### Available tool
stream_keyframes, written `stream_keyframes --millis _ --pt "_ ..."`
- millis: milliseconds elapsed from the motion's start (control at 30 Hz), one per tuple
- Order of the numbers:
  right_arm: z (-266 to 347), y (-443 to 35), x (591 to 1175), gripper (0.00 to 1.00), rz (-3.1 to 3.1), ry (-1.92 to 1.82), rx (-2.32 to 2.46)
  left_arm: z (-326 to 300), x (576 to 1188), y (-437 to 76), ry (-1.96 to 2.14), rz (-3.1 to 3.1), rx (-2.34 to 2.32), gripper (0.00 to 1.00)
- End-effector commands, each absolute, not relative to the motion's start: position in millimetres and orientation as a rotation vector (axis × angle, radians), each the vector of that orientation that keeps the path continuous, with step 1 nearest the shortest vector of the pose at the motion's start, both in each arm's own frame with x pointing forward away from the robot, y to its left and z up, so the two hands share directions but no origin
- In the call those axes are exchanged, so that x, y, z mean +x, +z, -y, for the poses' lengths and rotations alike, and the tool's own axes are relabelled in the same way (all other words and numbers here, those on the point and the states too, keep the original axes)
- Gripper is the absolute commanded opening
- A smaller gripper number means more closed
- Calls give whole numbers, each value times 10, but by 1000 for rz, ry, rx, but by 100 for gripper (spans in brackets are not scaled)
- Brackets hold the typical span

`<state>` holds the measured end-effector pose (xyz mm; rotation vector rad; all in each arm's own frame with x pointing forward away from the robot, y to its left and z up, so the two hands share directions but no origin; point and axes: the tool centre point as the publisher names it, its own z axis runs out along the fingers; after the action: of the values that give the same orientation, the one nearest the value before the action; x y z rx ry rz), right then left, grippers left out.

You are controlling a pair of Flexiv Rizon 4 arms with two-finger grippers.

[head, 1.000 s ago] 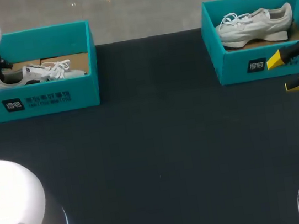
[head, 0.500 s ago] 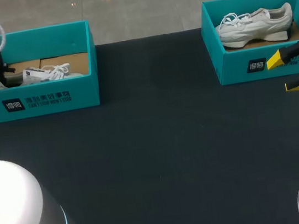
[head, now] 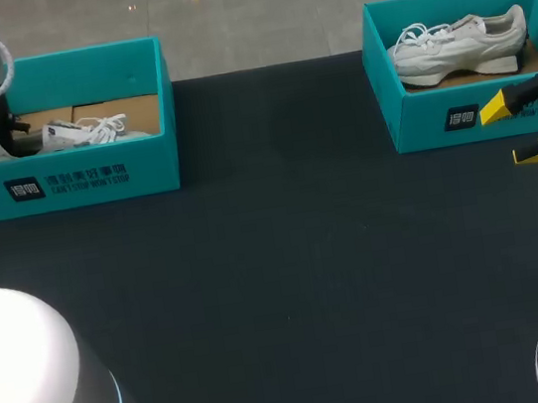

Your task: Take the shoe out of the shoebox, open the shoe tongue, remove and reinsert the insole, then place the shoe into the shoebox

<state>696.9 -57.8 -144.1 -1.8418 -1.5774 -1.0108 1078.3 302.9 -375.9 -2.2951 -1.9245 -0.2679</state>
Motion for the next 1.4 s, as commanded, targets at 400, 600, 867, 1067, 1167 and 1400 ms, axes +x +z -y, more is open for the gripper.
stream_keyframes --millis 400,600,867,1067,1167,1400 --pt "574 -1448 6968 100 1578 -1009 -1845 -2867 10602 -3184 -316 2008 -2311 100" --pt "574 -1448 6968 100 1578 -1009 -1845 -2834 10585 -2777 -315 2128 -2269 100" --pt "574 -1448 6968 100 1578 -1009 -1845 -2790 10555 -2233 -262 2251 -2192 100" --pt "574 -1448 6968 100 1578 -1009 -1845 -2807 10581 -1885 -228 2445 -1961 100" --pt "574 -1448 6968 100 1578 -1009 -1845 -2772 10597 -1760 -228 2543 -1884 100" --pt "574 -1448 6968 100 1578 -1009 -1845 -2772 10597 -1760 -228 2543 -1884 100"
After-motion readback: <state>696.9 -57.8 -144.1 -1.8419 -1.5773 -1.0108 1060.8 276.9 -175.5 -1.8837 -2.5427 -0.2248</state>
